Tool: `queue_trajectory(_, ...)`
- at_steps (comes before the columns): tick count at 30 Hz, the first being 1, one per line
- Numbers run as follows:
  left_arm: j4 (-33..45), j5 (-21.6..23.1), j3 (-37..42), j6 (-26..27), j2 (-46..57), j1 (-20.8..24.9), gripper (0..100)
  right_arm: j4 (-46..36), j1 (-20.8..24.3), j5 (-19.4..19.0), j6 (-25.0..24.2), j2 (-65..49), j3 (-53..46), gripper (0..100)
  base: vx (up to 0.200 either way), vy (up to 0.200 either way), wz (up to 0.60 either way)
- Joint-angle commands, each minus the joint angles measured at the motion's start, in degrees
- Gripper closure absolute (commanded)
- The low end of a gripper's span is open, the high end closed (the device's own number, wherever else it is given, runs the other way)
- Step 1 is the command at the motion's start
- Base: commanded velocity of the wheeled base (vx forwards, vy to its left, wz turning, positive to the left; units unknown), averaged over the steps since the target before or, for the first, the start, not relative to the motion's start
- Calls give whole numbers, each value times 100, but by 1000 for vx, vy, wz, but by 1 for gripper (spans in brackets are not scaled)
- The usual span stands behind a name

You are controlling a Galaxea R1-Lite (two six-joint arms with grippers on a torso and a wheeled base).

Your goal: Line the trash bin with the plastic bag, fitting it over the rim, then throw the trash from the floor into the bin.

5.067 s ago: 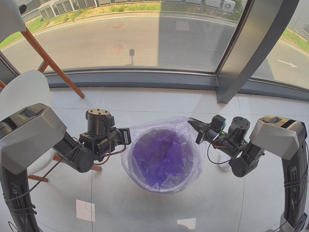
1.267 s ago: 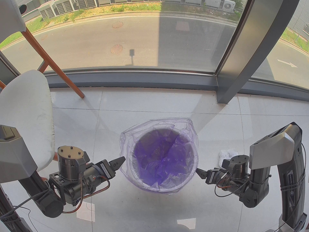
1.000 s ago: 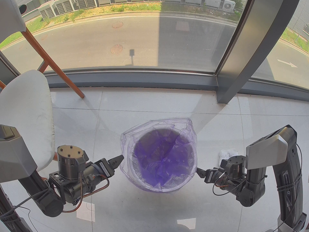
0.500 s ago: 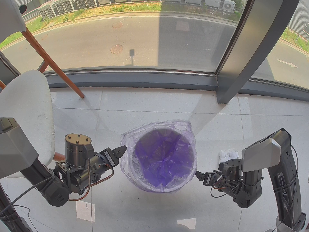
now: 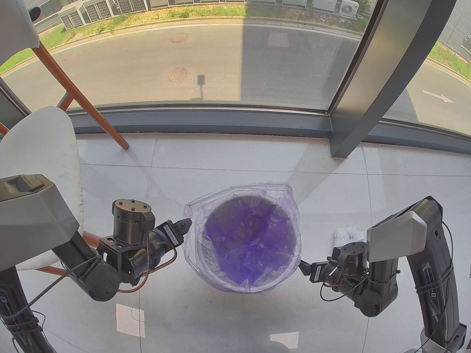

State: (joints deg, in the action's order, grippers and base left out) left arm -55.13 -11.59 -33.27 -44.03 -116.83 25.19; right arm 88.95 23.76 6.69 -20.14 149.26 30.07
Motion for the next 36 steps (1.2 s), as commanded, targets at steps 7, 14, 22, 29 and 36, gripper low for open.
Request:
queue_trajectory(7, 11, -18, -444, -9, -1078, -110, 0, 34, -12, -19, -219, -1127, -37, 0, 0, 0, 0)
queue_trajectory(14, 11, -221, -549, 26, -1702, -110, 0, 34, -20, 60, -456, -1743, -125, 0, 0, 0, 0)
queue_trajectory(22, 19, -361, -980, 53, -2238, -154, 0, 25, -117, 69, -456, -2349, -388, 0, 0, 0, 0)
queue_trajectory(29, 459, -361, -1261, 88, -2353, -172, 0, 34, -231, 78, -465, -2446, -837, 0, 0, 0, 0)
queue_trajectory(36, 1786, -352, -1850, 97, -2335, -251, 0, 34, -249, 148, -465, -2569, -1232, 0, 0, 0, 0)
